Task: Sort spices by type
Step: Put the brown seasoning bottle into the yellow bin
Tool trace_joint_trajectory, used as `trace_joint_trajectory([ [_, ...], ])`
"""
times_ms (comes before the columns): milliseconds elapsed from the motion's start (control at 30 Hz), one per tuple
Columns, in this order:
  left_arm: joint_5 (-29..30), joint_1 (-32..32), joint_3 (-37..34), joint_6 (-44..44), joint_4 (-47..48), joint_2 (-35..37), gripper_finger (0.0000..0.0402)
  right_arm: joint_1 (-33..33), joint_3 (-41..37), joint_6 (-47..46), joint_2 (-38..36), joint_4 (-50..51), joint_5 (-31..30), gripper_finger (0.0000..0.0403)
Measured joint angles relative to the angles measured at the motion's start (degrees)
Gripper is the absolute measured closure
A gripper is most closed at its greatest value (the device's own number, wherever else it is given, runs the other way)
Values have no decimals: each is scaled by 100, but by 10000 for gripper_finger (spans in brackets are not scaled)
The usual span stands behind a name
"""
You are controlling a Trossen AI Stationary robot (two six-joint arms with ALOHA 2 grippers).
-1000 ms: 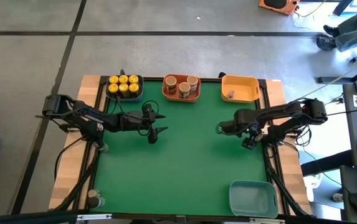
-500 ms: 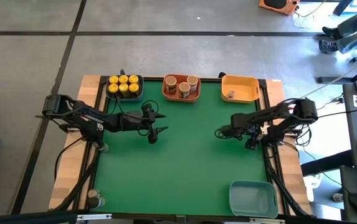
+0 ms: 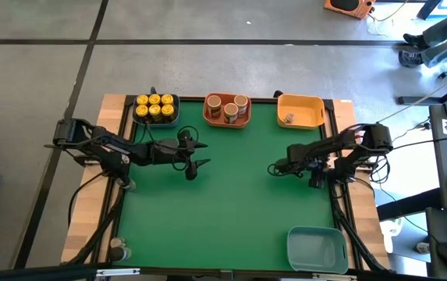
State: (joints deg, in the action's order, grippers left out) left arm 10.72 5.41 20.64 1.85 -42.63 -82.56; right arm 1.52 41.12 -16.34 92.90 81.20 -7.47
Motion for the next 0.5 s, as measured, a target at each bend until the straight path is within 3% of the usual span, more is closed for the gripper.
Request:
trace_joint_trajectory([
  [200, 0, 0, 0, -33, 0, -1, 123, 0, 207, 307, -1, 55, -29, 267],
  [500, 0, 0, 0, -42, 0, -1, 123, 0, 821, 588, 0, -1, -52, 255],
])
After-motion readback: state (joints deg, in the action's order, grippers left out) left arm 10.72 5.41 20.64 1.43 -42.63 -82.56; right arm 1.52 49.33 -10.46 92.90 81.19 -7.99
